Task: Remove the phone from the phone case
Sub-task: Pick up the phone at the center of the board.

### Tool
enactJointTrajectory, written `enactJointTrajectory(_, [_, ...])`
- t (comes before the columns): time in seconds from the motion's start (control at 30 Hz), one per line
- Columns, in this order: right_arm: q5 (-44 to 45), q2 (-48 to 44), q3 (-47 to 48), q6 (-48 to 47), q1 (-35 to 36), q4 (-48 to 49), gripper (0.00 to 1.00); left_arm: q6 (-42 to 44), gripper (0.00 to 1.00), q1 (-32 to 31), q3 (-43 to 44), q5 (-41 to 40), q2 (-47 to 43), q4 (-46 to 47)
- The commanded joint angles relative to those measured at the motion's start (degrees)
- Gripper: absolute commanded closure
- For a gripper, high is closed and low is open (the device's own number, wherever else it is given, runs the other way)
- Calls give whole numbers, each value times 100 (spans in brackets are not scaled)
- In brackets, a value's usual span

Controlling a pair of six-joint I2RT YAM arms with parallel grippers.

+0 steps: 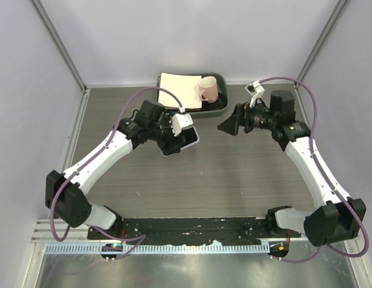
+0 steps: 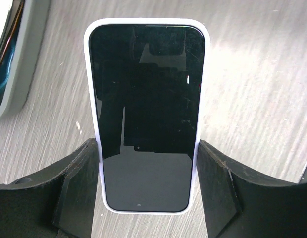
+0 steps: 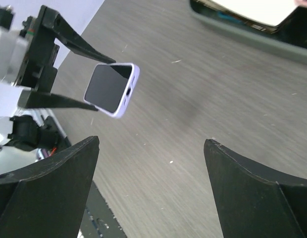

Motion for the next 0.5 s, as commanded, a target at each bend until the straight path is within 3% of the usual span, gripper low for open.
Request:
enactJointTrajectory(0.0, [-354,243,247,348,302,226,8,207,100,-546,-2,25,-481,164])
enactJointTrajectory(0.17, [-689,525,256,374,671,200,8,251,100,-1152,-46,-309,-667,207])
enactJointTrajectory(0.47, [-1112,622,-148,559,935,402,12,84,100,-1435,-28,-915,-693,479])
